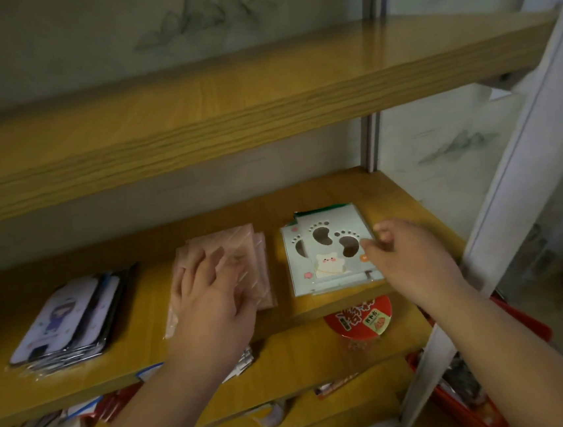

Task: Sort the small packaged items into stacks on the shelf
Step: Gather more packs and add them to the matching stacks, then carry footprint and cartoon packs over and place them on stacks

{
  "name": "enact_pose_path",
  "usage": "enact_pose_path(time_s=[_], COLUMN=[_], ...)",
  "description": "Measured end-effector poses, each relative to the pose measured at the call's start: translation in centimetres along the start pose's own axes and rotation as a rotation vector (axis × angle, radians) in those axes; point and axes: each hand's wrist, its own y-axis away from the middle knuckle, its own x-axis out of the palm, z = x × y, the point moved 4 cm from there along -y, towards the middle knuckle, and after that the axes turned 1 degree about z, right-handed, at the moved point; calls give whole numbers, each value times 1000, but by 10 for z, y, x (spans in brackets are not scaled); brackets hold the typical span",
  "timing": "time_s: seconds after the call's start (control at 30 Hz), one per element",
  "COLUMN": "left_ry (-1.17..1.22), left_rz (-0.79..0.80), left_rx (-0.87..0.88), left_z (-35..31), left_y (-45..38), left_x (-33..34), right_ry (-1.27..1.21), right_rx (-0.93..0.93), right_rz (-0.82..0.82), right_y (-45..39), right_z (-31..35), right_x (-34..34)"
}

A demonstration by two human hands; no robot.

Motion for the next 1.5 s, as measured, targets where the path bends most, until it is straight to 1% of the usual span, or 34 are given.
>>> enact_pose_path(time_s=[0.07,0.27,0.4,0.57,0.63,0.77,0.9,1.0,1.07,1.27,1.5], left_ry=[11,36,57,28,13,-7,5,8,12,31,19], left_rz=[5,-4,-2,-39,-56,-118,-143,-163,-179,-211,-260], left_rx=[-17,-20,-33,-81,-85,-132,-169,-175,-202,-258,-332], left_z=[-1,1,12,37,49,80,118,153,179,269,389], left_y=[2,9,15,27,34,53,77,100,120,191,284], left_x=[0,-8,-17,-36,-45,-69,-92,-106,-117,-166,-234], right_ry=[54,23,15,9,-2,6,1,2,-8,9,11], right_rx=[-52,-212,-330,-514,-571,-636,-678,-726,-729,-721,-797], right_rz=[-37,-38,-59,-111,-98,-10,43,36,83,137,164], right_y=[3,19,35,50,54,68,90,112,130,196,290], right_z=[2,22,49,98,119,158,196,228,253,342,446], right_x=[-1,1,10,30,42,70,91,111,130,187,257])
